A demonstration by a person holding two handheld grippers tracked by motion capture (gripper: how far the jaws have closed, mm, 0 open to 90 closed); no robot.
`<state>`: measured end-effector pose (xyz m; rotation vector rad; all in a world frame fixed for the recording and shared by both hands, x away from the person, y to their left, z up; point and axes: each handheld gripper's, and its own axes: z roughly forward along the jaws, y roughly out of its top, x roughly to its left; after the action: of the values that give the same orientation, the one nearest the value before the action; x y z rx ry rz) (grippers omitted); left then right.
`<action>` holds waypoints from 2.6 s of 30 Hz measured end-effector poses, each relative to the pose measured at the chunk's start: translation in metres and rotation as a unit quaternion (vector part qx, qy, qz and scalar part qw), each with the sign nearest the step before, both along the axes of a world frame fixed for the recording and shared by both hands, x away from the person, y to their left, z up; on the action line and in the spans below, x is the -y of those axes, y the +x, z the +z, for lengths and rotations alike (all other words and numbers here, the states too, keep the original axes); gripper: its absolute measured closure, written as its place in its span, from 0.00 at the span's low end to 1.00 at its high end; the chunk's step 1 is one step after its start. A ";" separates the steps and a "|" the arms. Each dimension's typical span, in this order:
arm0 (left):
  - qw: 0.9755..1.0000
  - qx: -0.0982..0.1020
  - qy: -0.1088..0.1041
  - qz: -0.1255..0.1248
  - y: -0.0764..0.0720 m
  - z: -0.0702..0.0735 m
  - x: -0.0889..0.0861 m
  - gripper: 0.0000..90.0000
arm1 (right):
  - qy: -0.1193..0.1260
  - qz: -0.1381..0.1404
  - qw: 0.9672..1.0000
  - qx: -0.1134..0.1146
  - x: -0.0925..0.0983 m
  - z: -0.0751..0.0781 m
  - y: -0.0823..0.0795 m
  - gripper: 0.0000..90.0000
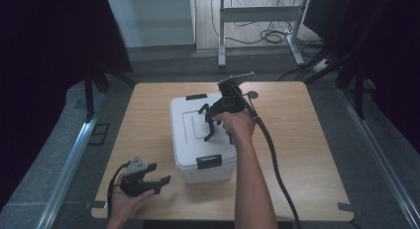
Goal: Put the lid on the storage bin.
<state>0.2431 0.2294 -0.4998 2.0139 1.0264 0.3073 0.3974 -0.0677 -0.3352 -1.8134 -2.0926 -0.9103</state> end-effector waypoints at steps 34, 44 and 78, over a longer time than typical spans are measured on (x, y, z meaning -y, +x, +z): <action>1.000 -0.003 0.000 -0.001 0.002 -0.002 0.001 0.28 | 0.007 -0.053 0.999 0.002 -0.004 -0.021 -0.001 0.94; 1.000 -0.004 -0.002 0.000 0.002 -0.002 0.000 0.28 | 0.002 -0.048 0.999 0.003 -0.005 -0.021 -0.002 0.94; 1.000 -0.005 0.006 0.003 0.003 -0.004 0.000 0.28 | 0.026 -0.004 0.999 0.028 0.005 -0.028 0.001 0.69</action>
<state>0.2457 0.2296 -0.5035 2.0253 1.0391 0.3082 0.3982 -0.0730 -0.3629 -1.7925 -2.0753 -1.0198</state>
